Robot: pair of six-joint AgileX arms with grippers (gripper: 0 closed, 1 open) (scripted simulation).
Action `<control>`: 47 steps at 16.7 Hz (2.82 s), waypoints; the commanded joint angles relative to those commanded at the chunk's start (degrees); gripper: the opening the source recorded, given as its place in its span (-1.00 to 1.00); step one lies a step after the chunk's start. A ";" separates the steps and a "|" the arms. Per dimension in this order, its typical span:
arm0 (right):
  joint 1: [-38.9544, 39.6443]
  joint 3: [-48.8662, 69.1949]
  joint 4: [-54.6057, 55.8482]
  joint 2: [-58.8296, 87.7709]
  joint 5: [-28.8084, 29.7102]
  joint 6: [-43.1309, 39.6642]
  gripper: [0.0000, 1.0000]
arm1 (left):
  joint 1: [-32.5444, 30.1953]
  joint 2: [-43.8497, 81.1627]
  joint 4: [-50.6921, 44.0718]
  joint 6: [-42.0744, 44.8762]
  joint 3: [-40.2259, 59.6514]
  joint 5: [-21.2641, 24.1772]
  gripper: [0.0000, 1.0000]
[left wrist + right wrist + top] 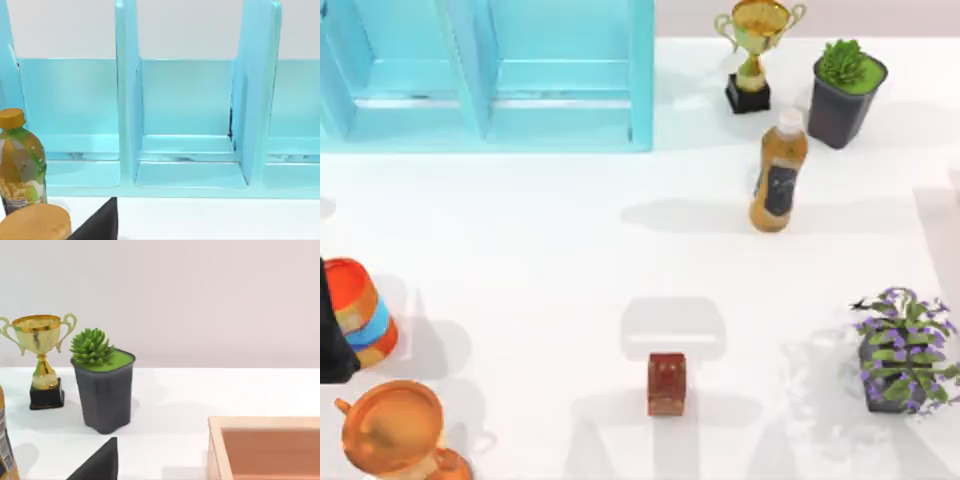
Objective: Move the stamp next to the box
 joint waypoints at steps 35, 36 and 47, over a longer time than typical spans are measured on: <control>51.30 99.81 -72.89 116.91 0.10 52.29 1.00 | 0.00 0.00 0.00 0.00 0.00 0.00 1.00; 51.00 99.65 -72.75 116.77 0.12 52.23 1.00 | 0.00 0.00 0.00 0.00 0.00 0.00 1.00; 51.42 84.90 -52.68 122.13 0.15 52.48 1.00 | 0.00 0.00 0.00 0.00 0.00 0.00 1.00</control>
